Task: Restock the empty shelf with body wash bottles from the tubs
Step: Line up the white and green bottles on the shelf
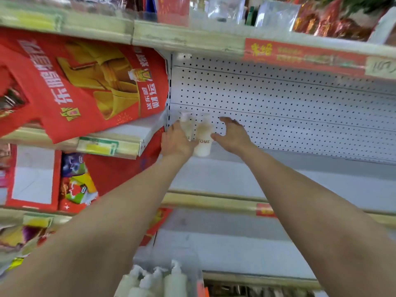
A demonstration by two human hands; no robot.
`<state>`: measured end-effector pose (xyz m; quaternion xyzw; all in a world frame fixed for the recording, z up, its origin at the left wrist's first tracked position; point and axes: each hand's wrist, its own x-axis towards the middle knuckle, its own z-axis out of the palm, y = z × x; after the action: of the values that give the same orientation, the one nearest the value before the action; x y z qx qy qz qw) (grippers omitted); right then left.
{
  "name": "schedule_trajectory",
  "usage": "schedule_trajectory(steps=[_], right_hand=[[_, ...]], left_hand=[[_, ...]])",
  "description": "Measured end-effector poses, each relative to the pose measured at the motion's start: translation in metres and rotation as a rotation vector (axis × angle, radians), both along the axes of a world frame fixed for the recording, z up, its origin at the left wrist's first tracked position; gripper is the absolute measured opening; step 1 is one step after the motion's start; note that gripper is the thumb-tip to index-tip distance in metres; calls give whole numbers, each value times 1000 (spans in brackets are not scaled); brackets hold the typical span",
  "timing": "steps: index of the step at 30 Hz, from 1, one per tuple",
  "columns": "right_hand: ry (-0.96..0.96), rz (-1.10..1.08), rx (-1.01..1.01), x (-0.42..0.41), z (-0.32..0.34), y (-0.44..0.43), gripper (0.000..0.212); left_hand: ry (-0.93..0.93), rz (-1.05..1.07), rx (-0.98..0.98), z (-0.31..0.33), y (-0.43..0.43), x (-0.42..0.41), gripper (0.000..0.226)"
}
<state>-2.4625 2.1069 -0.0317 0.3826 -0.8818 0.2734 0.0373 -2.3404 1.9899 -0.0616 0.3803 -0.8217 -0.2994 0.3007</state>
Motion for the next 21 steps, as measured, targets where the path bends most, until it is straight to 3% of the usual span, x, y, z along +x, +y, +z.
schedule_trajectory(steps=[4, 9, 21], right_hand=[[97, 13, 79, 56, 7, 28, 69], [115, 2, 145, 116, 2, 53, 69], [-67, 31, 216, 204, -80, 69, 68]], left_hand=[[-70, -17, -134, 20, 23, 56, 68], [-177, 19, -184, 18, 43, 123, 73], [-320, -10, -82, -56, 49, 221, 72]])
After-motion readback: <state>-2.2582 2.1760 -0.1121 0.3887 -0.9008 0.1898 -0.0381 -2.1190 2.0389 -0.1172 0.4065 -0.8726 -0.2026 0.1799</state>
